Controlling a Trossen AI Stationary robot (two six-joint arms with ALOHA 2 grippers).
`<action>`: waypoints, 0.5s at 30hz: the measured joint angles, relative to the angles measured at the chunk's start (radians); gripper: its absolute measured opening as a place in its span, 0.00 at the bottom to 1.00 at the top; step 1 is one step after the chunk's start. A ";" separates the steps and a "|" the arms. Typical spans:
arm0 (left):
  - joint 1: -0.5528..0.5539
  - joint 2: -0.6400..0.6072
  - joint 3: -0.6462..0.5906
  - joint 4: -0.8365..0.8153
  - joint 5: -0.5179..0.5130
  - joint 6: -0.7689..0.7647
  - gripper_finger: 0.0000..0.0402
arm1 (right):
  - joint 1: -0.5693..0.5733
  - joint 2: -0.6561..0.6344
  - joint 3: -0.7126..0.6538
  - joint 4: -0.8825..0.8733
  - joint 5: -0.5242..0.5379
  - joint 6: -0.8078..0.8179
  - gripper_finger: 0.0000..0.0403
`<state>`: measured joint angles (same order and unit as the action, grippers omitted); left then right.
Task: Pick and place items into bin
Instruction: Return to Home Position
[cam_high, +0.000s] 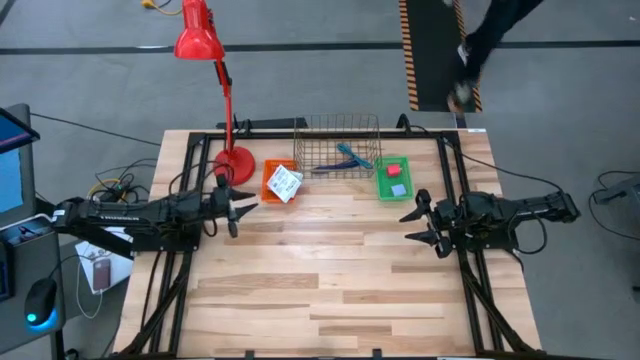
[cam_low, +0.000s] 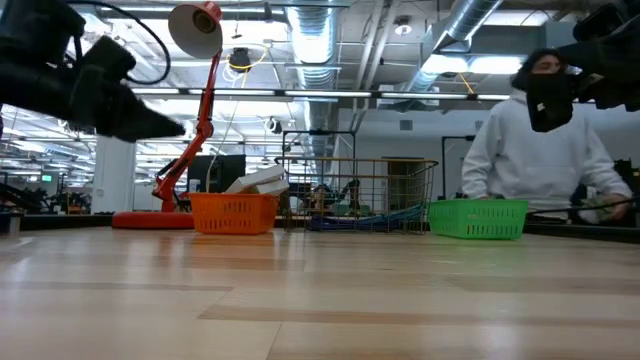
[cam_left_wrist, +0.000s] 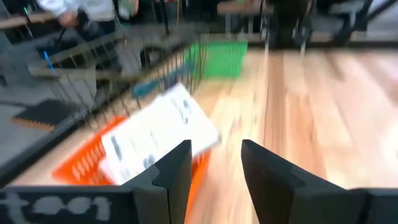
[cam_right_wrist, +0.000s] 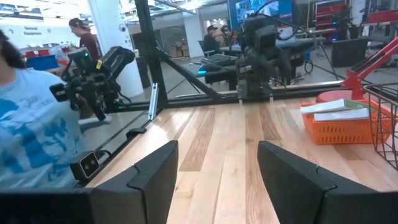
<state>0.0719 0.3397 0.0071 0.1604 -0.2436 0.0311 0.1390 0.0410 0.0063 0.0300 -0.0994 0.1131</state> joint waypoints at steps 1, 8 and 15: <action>0.000 0.000 0.000 -0.030 0.000 0.000 0.33 | 0.000 0.000 0.000 0.000 0.000 0.000 0.53; 0.000 0.019 0.006 -0.095 0.007 0.018 0.32 | 0.000 0.000 0.000 0.000 0.000 0.000 0.53; -0.046 -0.011 0.011 -0.121 0.002 0.023 0.32 | 0.000 0.000 0.000 0.000 0.000 0.000 0.53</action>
<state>0.0257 0.3287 0.0177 0.0399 -0.2414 0.0545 0.1390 0.0410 0.0059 0.0299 -0.0998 0.1135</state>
